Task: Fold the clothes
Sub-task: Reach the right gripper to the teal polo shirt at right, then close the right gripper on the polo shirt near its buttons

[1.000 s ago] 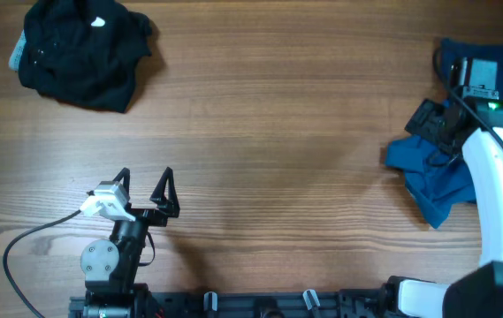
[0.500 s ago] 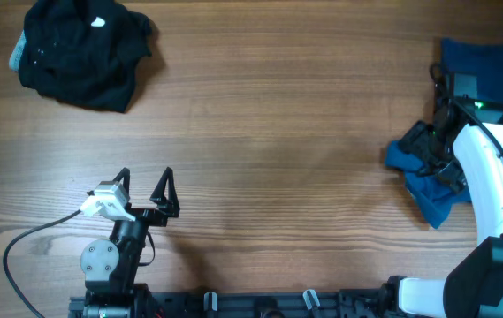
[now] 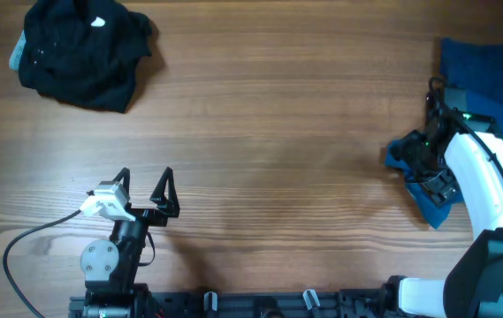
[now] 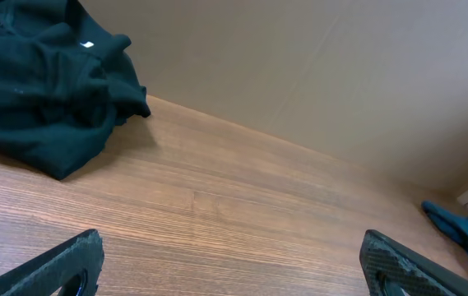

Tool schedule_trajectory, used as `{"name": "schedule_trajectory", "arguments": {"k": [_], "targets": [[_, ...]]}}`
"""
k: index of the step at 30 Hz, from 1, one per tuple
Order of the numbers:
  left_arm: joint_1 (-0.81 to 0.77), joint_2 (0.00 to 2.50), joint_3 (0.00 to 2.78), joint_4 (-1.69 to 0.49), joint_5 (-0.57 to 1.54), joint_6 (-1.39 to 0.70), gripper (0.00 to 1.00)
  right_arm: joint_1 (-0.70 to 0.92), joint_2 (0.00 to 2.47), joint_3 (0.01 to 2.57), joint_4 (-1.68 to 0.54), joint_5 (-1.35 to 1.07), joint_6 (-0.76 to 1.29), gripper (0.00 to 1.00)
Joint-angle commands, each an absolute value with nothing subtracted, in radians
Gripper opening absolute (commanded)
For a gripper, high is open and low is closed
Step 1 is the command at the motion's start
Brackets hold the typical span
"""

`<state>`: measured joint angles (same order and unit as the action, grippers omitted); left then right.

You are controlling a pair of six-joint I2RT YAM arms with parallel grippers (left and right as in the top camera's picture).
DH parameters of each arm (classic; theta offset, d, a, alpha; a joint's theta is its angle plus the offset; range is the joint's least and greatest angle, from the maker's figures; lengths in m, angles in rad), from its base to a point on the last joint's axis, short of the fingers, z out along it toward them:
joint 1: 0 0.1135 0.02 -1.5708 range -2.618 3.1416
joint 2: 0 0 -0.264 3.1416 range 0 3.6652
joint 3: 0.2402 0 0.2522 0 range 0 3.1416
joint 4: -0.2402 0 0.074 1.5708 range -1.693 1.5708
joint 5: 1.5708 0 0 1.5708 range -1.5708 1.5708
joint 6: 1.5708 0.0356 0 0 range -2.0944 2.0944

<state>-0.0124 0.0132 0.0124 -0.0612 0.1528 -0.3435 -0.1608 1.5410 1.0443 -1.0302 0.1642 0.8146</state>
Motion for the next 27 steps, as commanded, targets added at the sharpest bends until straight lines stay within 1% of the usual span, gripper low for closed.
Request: {"name": "schedule_trajectory", "arguments": {"k": [1,8,14,18,22,27], "targets": [[-0.016,0.007,0.006,-0.064,0.136,-0.345,1.00,-0.164,1.556,1.009,-1.013,0.160,0.838,1.00],[-0.016,0.007,0.006,-0.064,0.136,-0.345,1.00,-0.164,1.556,0.908,-0.908,0.173,0.838,1.00],[-0.016,0.007,0.006,-0.064,0.136,-0.345,1.00,-0.164,1.556,0.884,-0.866,0.196,0.830,1.00],[-0.016,0.007,0.006,-0.064,0.136,-0.345,1.00,-0.164,1.556,0.884,-0.815,0.186,0.682,1.00],[-0.016,0.007,0.006,-0.064,0.136,-0.345,1.00,-0.164,1.556,0.886,-0.785,0.179,0.462,1.00],[-0.016,0.007,0.006,-0.064,0.136,-0.345,1.00,-0.164,1.556,0.886,-0.772,0.161,0.410,1.00]]}}
